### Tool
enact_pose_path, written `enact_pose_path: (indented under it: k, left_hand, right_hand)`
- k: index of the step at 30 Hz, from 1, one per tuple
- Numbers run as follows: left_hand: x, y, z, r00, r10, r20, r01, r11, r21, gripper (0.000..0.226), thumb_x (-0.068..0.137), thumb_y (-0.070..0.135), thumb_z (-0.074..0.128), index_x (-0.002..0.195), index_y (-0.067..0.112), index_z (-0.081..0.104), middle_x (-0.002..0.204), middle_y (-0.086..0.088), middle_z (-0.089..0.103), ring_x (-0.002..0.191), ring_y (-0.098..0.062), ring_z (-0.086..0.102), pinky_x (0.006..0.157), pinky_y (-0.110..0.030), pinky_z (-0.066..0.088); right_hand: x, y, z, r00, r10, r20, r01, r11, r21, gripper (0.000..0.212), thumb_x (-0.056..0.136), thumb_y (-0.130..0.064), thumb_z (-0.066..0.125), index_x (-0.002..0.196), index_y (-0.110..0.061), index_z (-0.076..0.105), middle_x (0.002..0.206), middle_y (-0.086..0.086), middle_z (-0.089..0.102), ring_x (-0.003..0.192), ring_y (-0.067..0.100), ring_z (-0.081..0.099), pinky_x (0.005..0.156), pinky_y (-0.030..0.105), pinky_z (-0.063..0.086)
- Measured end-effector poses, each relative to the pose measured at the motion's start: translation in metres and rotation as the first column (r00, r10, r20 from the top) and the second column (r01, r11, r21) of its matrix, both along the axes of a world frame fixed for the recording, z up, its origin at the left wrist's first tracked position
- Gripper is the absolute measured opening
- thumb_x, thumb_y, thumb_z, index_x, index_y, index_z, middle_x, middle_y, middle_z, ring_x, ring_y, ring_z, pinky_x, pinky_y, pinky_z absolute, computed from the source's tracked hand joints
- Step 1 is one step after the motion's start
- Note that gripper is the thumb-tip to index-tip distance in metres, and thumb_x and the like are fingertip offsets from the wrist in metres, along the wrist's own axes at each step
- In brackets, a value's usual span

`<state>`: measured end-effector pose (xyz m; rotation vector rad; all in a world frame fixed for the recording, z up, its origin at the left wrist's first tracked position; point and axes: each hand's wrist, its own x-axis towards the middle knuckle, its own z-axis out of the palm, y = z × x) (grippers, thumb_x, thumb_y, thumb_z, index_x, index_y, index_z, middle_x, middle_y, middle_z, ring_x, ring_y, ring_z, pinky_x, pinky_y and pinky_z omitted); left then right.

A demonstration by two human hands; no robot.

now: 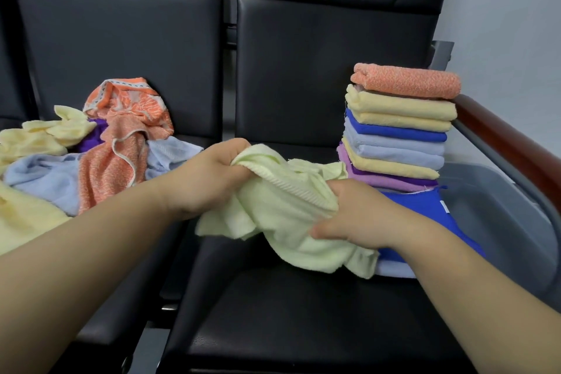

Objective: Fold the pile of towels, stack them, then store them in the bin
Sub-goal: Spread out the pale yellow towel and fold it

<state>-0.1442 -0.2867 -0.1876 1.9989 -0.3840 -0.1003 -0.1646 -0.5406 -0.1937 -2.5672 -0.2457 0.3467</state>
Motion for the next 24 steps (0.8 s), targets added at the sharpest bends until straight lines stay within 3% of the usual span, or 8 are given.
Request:
enact_pose_path:
  k: [3,7,10,13,16,18,21,24]
  left_hand:
    - [-0.002,-0.001,0.003,0.997,-0.074,-0.027,0.077,0.986,0.151,0.016,0.087,0.025,0.078,0.092,0.017,0.065,0.079,0.009,0.069,0.072,-0.003,0.066,0.063,-0.021,0.054]
    - [-0.001,0.001,-0.003,0.981,-0.167,-0.100,0.194,0.875,0.443,0.022,0.078,0.026,0.087,0.084,0.015,0.069,0.079,0.002,0.074,0.076,-0.015,0.072,0.069,-0.027,0.055]
    - [0.002,0.006,-0.005,0.987,-0.137,-0.084,0.155,0.947,0.283,0.022,0.086,0.026,0.083,0.091,0.008,0.071,0.085,-0.006,0.076,0.084,-0.025,0.074,0.076,-0.039,0.059]
    - [0.003,0.007,-0.004,0.993,-0.100,-0.066,0.100,0.995,-0.007,0.036,0.086,0.033,0.072,0.108,0.004,0.068,0.105,-0.014,0.074,0.102,-0.033,0.071,0.088,-0.049,0.057]
    - [0.005,0.006,-0.003,0.996,-0.037,-0.079,0.019,0.977,-0.212,0.033,0.087,0.027,0.065,0.104,-0.001,0.061,0.102,-0.015,0.071,0.092,-0.031,0.068,0.079,-0.047,0.053]
    - [0.005,0.003,-0.002,0.996,-0.026,-0.087,0.003,0.967,-0.253,0.022,0.091,0.021,0.068,0.099,0.002,0.060,0.091,-0.009,0.068,0.082,-0.020,0.065,0.070,-0.037,0.052]
    - [0.003,0.002,-0.001,0.989,-0.126,-0.081,0.121,0.991,-0.053,0.022,0.087,0.016,0.080,0.102,0.006,0.067,0.089,-0.005,0.075,0.078,-0.015,0.071,0.065,-0.027,0.054]
    - [0.002,0.005,-0.003,0.980,-0.182,-0.087,0.199,0.940,0.278,0.020,0.078,0.018,0.088,0.086,0.013,0.070,0.076,0.002,0.074,0.070,-0.011,0.070,0.062,-0.021,0.052]
  right_hand:
    - [0.005,0.001,0.000,0.992,-0.018,0.128,0.032,0.993,-0.114,0.023,0.086,-0.036,0.076,0.088,-0.016,0.067,0.086,-0.001,0.070,0.082,0.018,0.066,0.069,0.033,0.051]
    - [0.006,-0.007,0.011,0.992,-0.071,0.107,0.055,0.988,0.147,0.021,0.090,-0.035,0.074,0.087,-0.014,0.073,0.089,0.004,0.074,0.081,0.017,0.064,0.072,0.037,0.050]
    - [0.002,-0.012,0.012,0.995,-0.099,0.004,0.089,0.910,0.405,0.015,0.088,-0.025,0.079,0.099,-0.014,0.077,0.097,0.003,0.078,0.098,0.021,0.074,0.093,0.048,0.058]
    - [0.001,-0.014,0.009,0.992,0.004,-0.123,0.061,0.849,0.526,0.026,0.084,-0.014,0.083,0.110,-0.014,0.076,0.104,0.001,0.080,0.100,0.018,0.076,0.096,0.047,0.060]
    - [0.003,-0.008,0.003,0.996,0.002,-0.090,0.018,0.977,0.212,0.060,0.067,-0.043,0.090,0.121,-0.026,0.069,0.108,-0.008,0.076,0.101,0.013,0.072,0.092,0.041,0.060]
    - [0.006,-0.004,0.000,0.999,-0.039,-0.010,0.039,0.999,-0.009,0.051,0.069,-0.046,0.086,0.112,-0.024,0.069,0.100,-0.007,0.074,0.093,0.015,0.070,0.084,0.038,0.060]
    - [0.007,-0.004,0.007,0.994,-0.046,0.100,0.044,0.999,0.022,0.022,0.085,-0.036,0.079,0.085,-0.016,0.070,0.079,-0.003,0.069,0.075,0.018,0.063,0.065,0.030,0.046]
    - [0.009,-0.015,0.010,0.992,-0.126,0.031,0.110,0.945,0.308,0.014,0.088,-0.033,0.079,0.095,-0.020,0.078,0.092,-0.005,0.078,0.090,0.015,0.072,0.084,0.035,0.057]
